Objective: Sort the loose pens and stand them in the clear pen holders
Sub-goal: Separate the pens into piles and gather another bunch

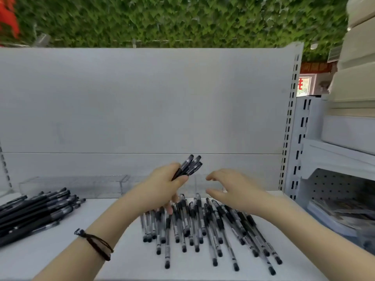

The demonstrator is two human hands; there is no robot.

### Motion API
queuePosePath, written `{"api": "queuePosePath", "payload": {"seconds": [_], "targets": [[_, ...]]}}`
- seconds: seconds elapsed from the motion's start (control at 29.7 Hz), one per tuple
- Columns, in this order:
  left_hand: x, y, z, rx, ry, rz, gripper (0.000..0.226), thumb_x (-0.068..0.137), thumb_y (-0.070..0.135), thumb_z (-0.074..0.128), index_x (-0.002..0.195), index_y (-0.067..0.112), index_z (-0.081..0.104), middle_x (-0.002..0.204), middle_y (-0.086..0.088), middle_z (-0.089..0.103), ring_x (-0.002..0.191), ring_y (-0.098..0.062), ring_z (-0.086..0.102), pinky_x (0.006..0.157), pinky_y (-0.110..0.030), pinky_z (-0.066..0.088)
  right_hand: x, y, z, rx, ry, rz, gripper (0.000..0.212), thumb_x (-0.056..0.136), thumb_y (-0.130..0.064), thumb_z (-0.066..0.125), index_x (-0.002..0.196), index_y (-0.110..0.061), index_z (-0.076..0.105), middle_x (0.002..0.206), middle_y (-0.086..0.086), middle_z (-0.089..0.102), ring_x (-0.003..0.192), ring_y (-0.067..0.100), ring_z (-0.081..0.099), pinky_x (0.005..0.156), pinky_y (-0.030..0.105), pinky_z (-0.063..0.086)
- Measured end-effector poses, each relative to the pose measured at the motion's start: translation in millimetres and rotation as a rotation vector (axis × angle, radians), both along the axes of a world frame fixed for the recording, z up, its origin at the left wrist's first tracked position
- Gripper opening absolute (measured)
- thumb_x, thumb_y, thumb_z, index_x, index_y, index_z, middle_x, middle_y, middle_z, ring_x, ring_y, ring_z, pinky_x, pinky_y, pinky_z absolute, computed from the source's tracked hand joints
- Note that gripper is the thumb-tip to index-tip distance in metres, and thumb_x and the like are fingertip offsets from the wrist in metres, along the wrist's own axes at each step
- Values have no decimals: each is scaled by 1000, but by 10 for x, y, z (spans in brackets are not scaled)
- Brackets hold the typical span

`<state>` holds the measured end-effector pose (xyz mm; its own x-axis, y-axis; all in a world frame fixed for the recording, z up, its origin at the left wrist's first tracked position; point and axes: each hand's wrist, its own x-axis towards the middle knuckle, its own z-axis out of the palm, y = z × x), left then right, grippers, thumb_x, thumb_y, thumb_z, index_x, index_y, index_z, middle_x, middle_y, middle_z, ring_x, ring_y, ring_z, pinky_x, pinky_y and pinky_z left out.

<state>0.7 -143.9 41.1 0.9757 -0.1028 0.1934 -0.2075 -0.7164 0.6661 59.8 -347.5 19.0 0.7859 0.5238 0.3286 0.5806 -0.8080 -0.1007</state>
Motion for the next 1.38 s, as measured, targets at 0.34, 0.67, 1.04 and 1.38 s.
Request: {"api": "queuePosePath", "payload": {"seconds": [0.34,0.67,1.04,1.38], "targets": [[-198,1895,-704,940,-31,533,16,100,15,45,112,22,52,111,1,51,104,-19,56,69,-28,41,-316,1259,-105,-195,-164,69,46,97,-49,38,138,-27,44,131,-4,52,118,19,50,91,33,41],[-272,2696,-763,839,-213,540,36,101,37,42,135,25,38,123,4,53,111,-17,54,67,-26,39,-434,2045,-214,-219,-133,54,45,97,-47,40,136,-26,45,131,-3,51,121,21,47,89,31,36],[-440,2569,-760,974,-270,489,40,84,53,60,116,28,59,110,0,64,104,-25,60,80,-36,43,-484,2167,-339,-248,-70,-13,46,96,-46,42,138,-27,44,134,-4,48,125,19,44,95,31,35],[-427,1941,-796,898,-557,242,40,74,42,41,66,14,67,58,-7,56,54,-30,56,54,-36,43,-428,1470,-189,-180,-71,-117,42,96,-46,41,134,-29,47,125,-6,55,115,19,53,84,31,42]]}}
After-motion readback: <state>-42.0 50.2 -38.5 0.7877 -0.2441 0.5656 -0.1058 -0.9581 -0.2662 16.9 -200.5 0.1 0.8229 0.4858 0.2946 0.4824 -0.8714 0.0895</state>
